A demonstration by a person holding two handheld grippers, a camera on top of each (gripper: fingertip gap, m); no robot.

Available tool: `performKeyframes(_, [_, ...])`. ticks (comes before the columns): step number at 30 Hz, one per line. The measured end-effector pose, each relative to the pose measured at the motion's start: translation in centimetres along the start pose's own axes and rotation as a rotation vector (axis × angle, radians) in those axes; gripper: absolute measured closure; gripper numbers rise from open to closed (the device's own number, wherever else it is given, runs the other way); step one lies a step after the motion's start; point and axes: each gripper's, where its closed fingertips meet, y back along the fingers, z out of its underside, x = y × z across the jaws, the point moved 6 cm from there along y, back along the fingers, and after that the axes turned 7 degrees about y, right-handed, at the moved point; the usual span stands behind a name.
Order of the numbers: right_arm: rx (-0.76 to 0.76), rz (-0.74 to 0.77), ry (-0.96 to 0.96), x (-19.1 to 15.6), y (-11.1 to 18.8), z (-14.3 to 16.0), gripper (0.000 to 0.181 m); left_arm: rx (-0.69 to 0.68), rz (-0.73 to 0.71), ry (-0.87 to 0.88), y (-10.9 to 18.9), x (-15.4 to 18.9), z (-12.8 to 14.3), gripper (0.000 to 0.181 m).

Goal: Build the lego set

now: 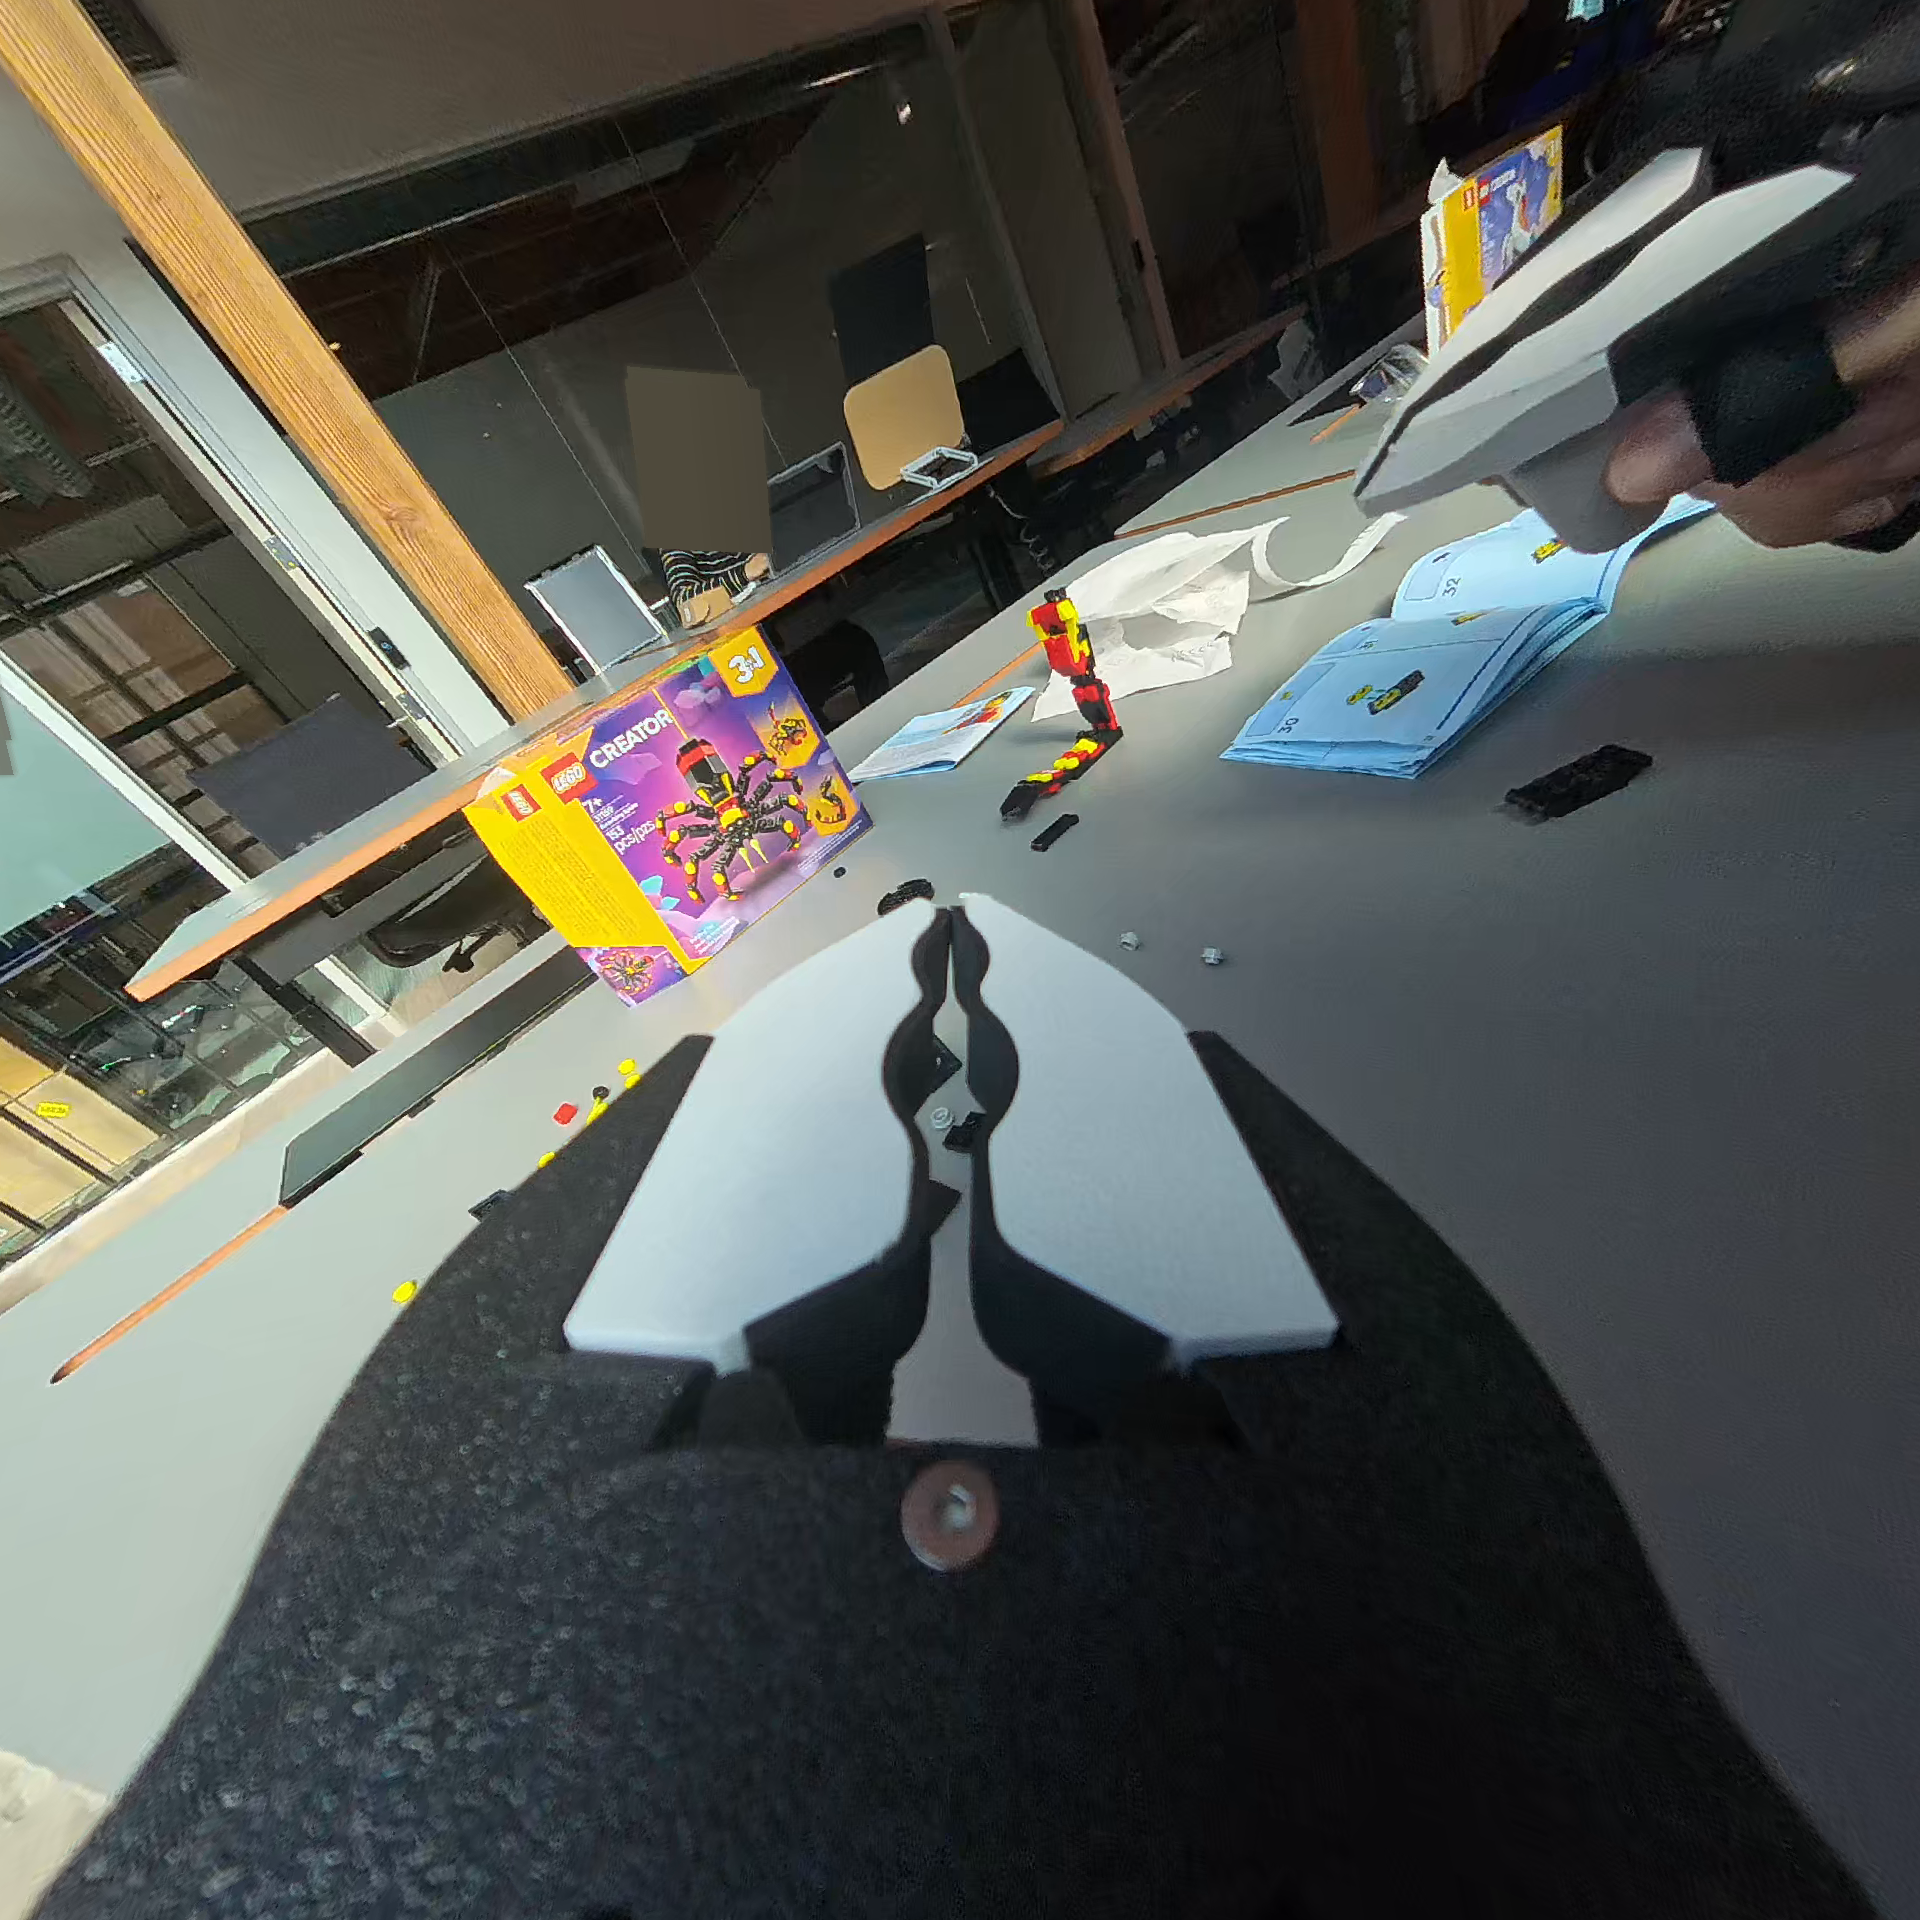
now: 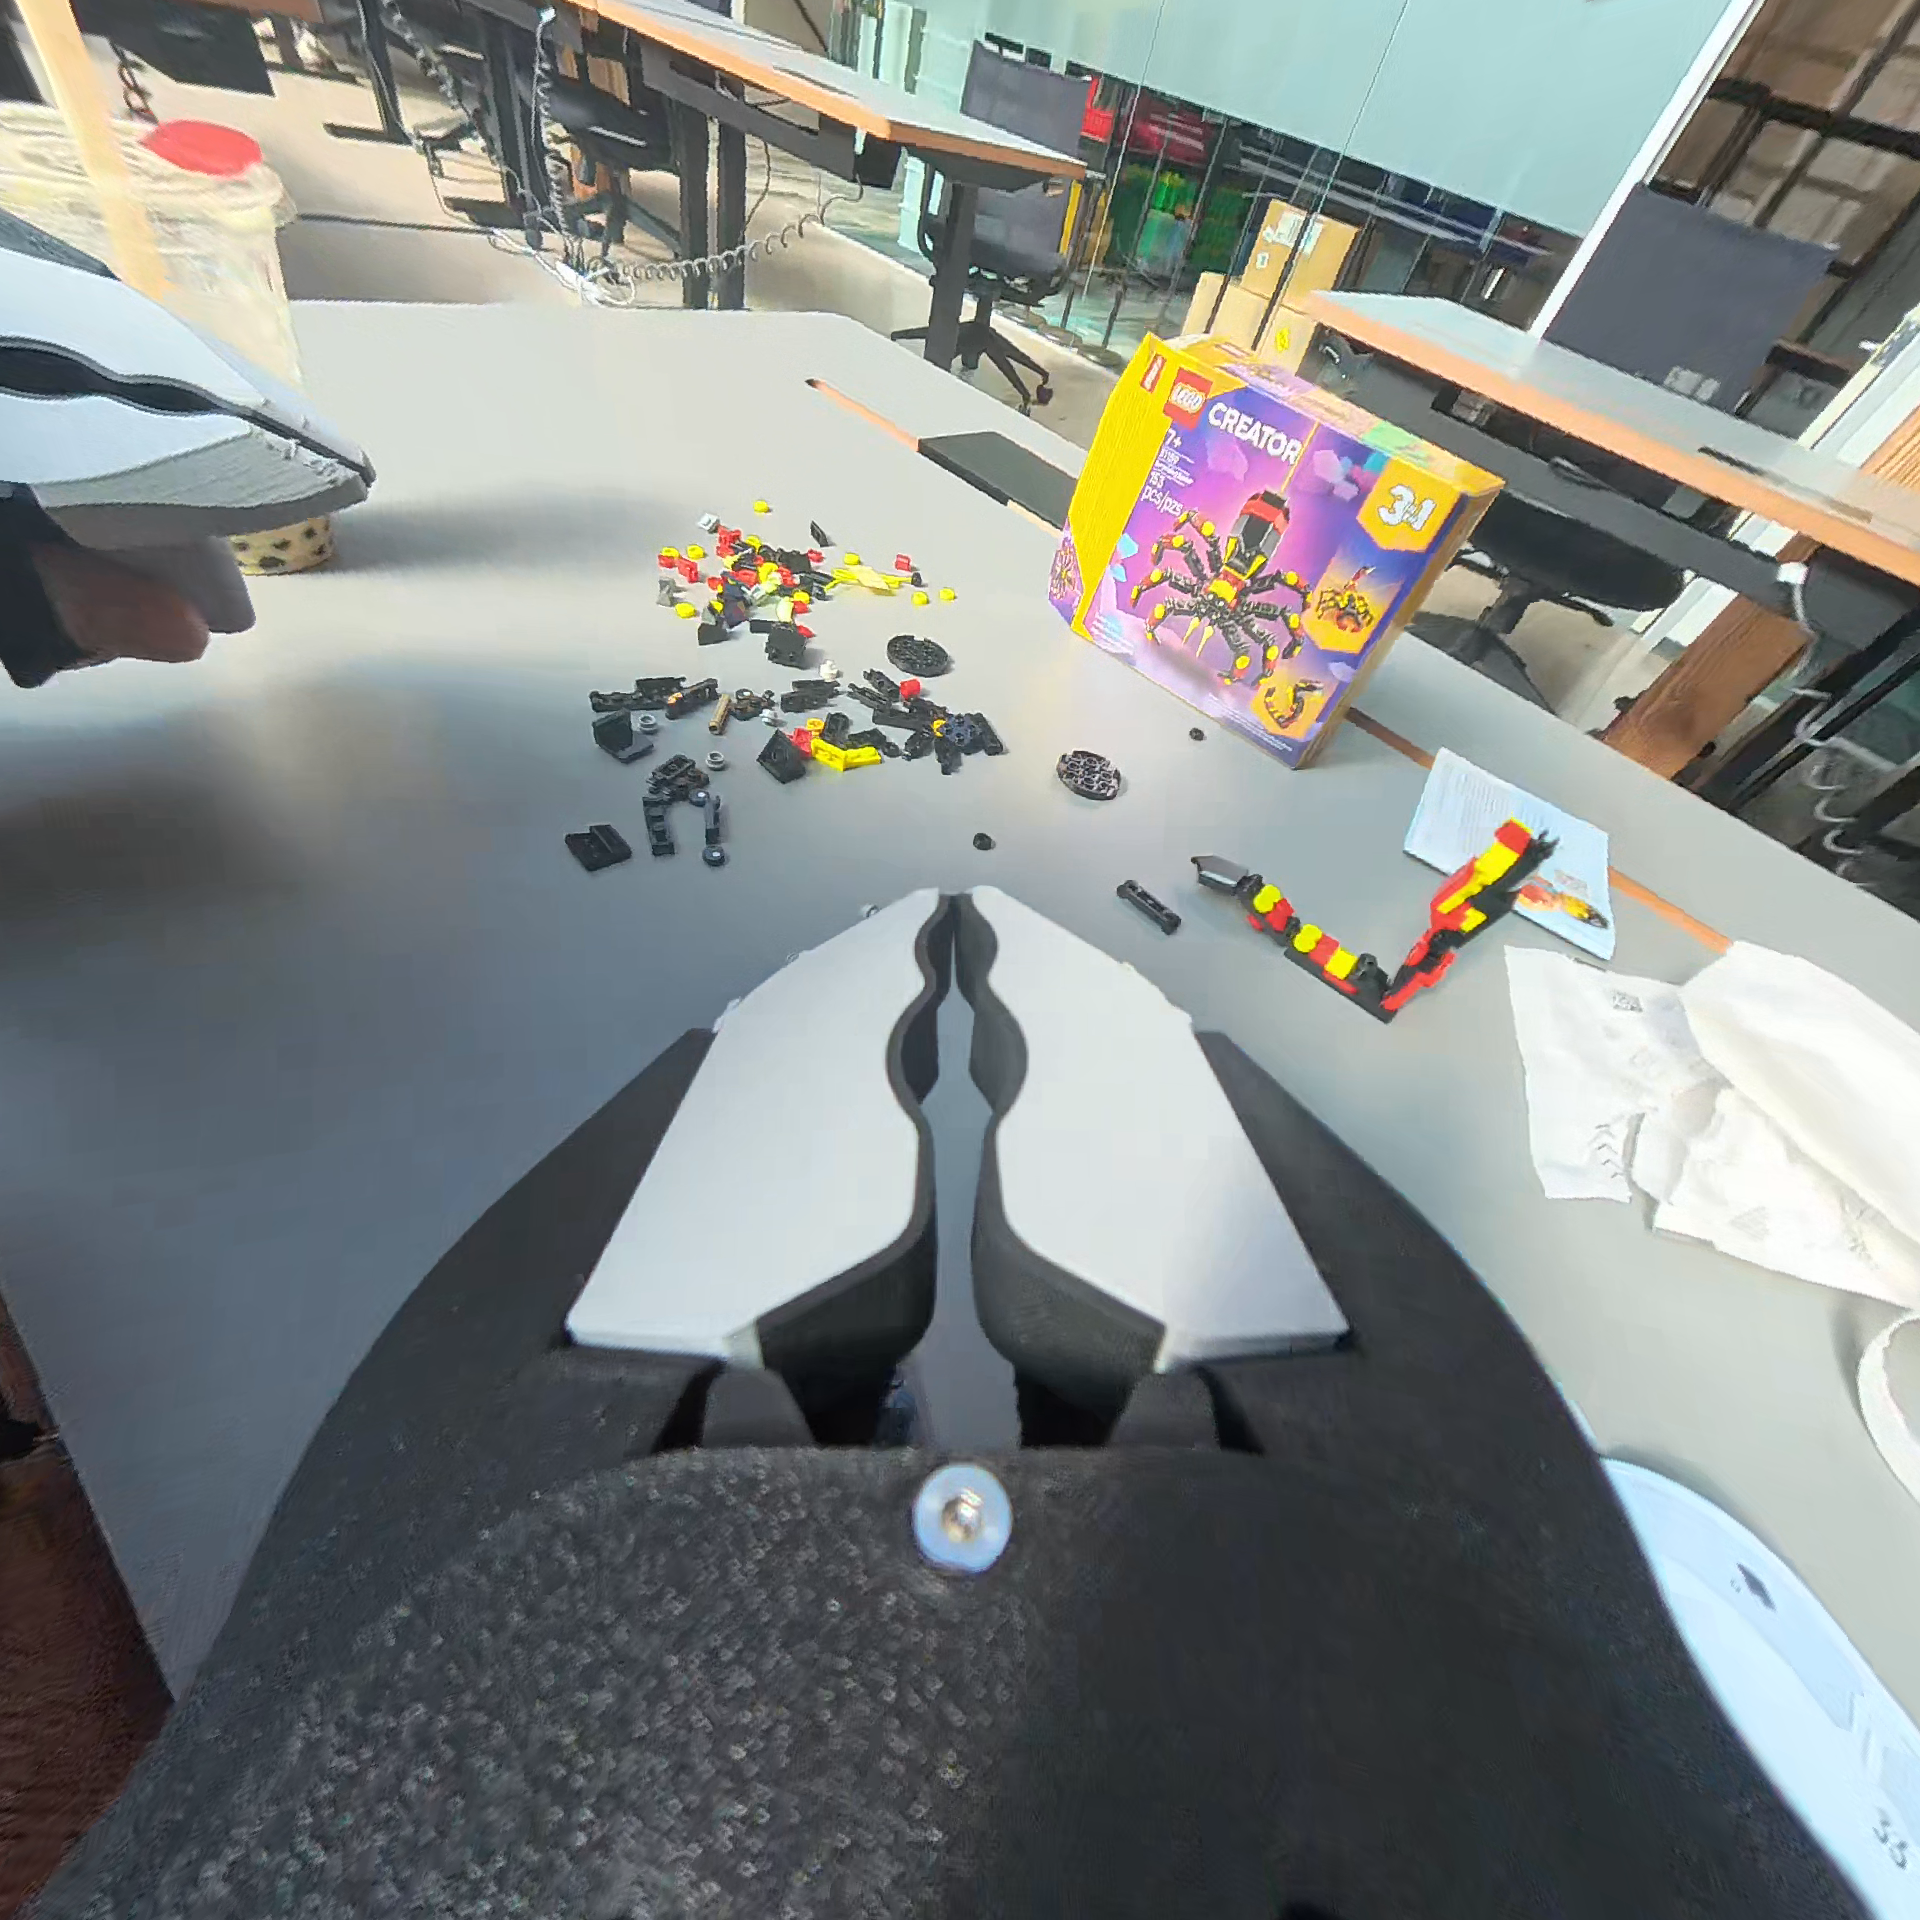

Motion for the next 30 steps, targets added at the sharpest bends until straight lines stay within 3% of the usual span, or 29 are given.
performKeyframes(2, [0.023, 0.106, 0.149, 0.5, 0.7, -1.1, 0.181, 0.014, 0.001, 0.002, 0.1, 0.0, 0.1, 0.181])
performKeyframes(5, [0.092, 0.289, 0.324, 2.9, 5.2, -2.9, 0.181, -0.004, 0.031, 0.015, -0.3, -0.3, 0.6, 0.181])
performKeyframes(7, [0.185, 0.314, 0.246, 4.4, 9.1, -3.6, 0.176, 0.007, 0.094, 0.056, -0.9, -0.6, 0.7, 0.173])
performKeyframes(9, [0.236, 0.277, 0.183, 5.0, 11.9, -3.5, 0.168, 0.019, 0.152, 0.143, -1.9, -1.0, 0.7, 0.152])
performKeyframes(11, [0.216, 0.309, 0.193, 5.2, 13.0, -2.9, 0.155, 0.018, 0.206, 0.234, -3.1, -1.3, 0.7, 0.138])
performKeyframes(13, [0.153, 0.29, 0.218, 4.7, 12.3, -2.2, 0.135, 0.028, 0.219, 0.278, -4.1, -1.7, 0.9, 0.14])
performKeyframes(15, [0.138, 0.175, 0.221, 3.3, 10.1, -2.0, 0.13, 0.024, 0.168, 0.259, -4.7, -2.2, 1.2, 0.155])
performKeyframes(18, [0.094, 0.074, 0.173, 2.6, 4.9, -1.5, 0.147, 0.013, 0.105, 0.132, -4.8, -2.0, 1.9, 0.168])
performKeyframes(22, [-0.043, -0.089, 0.172, 2.2, -4.7, -0.7, 0.155, 0.034, 0.105, 0.047, -4.6, -1.4, 1.8, 0.171])
performKeyframes(26, [-0.149, -0.398, 0.152, 1.0, -13.7, -0.3, 0.168, 0.027, 0.121, 0.099, -4.7, -1.7, 2.2, 0.171])
performKeyframes(30, [-0.301, -0.587, 0.112, -0.5, -19.6, 1.4, 0.158, 0.034, 0.117, 0.17, -4.6, -2.3, 2.4, 0.171])
